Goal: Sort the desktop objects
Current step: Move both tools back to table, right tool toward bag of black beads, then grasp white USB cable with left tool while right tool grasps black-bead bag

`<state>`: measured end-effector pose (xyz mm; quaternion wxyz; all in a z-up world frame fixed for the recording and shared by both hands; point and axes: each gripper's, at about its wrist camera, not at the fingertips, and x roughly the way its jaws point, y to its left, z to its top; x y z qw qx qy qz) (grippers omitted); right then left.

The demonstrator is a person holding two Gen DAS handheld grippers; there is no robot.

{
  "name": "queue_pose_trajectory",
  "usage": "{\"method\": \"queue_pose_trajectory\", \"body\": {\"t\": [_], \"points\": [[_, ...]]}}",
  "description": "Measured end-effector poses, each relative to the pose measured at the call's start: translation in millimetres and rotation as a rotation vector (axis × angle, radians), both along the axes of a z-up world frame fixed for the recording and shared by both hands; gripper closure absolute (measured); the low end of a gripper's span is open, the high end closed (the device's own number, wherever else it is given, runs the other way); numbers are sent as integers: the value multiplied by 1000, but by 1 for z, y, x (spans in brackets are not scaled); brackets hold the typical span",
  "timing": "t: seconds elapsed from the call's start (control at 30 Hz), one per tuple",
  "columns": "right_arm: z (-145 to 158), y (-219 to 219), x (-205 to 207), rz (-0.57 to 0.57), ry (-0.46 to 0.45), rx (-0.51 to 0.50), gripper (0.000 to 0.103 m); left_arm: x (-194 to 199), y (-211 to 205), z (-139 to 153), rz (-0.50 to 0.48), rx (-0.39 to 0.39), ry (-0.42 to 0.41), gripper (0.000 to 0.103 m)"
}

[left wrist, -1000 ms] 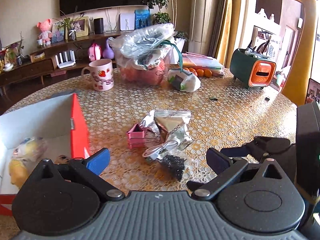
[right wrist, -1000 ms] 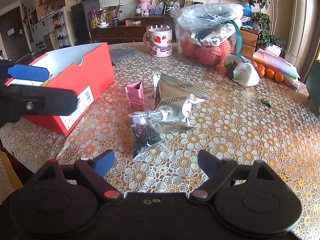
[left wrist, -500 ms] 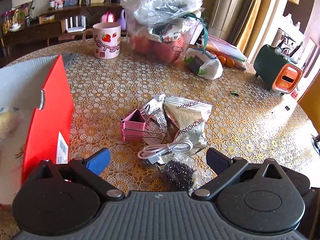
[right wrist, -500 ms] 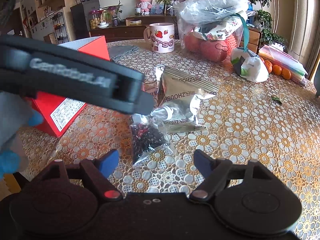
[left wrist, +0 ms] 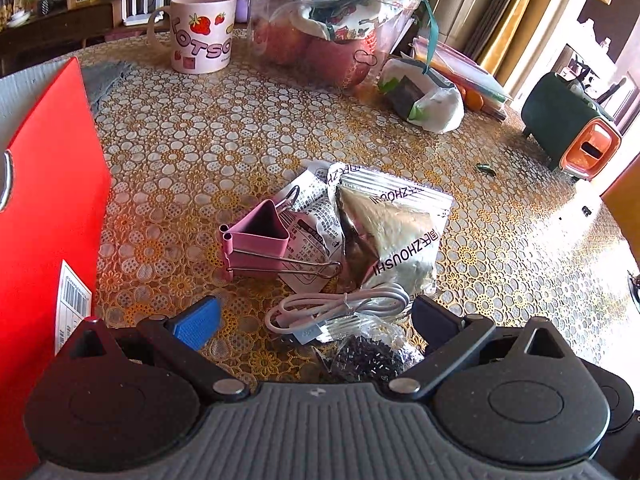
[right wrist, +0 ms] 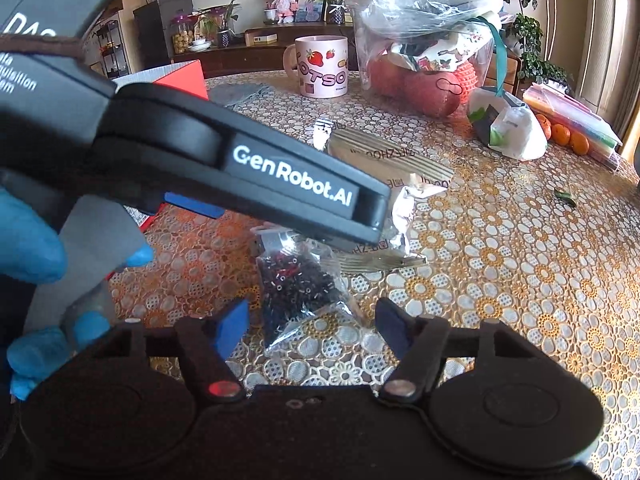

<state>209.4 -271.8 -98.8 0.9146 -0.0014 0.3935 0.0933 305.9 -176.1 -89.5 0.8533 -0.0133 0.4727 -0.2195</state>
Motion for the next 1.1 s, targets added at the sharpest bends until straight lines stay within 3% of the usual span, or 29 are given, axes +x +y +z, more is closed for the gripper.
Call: {"method": "queue_pose_trajectory", "body": {"t": [0.27,0.37,0.5,1.1], "points": [[-2,2,4,-3,-4,-21,40,9,0,-6,1,-24,12,2],[-2,3,5,-4,-5,-25,42,7,-2,-6,-10,-21,2,7],[-2,4,6,-3,-8,-24,46,2,-3,-4,-21,-33,-2,24],[3,6,0,6,-28,-26,68,-8,4,7,-18,-61,-6,26]]}}
